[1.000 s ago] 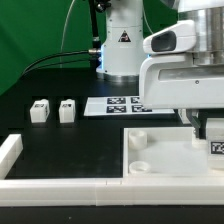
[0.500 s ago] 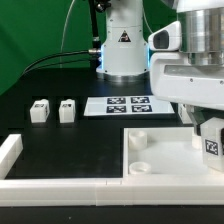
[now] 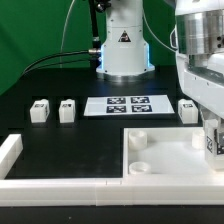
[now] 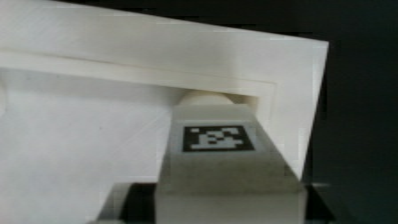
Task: Assemble one leg
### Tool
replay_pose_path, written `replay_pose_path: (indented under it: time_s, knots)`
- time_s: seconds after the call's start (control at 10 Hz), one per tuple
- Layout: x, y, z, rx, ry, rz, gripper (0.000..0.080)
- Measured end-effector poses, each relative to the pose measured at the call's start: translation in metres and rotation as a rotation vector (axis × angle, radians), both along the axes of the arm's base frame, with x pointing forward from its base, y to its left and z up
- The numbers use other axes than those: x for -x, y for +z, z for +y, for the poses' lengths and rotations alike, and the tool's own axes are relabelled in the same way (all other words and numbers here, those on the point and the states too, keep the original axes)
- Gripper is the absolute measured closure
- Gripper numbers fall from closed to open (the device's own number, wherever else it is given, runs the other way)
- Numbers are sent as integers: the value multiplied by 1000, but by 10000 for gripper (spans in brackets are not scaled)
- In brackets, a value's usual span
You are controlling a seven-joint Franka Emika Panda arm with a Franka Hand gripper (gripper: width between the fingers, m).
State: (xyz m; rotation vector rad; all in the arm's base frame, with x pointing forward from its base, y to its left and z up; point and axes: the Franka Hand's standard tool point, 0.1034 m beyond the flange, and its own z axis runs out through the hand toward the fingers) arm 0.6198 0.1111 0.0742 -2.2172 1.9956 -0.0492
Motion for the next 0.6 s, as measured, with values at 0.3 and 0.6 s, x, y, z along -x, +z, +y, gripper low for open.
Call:
replay_pose_path:
  time_s: [0.3, 0.6]
  knots:
    - [0, -1, 1, 9, 68, -6, 188]
    - [1, -2, 2, 45, 325, -28, 152]
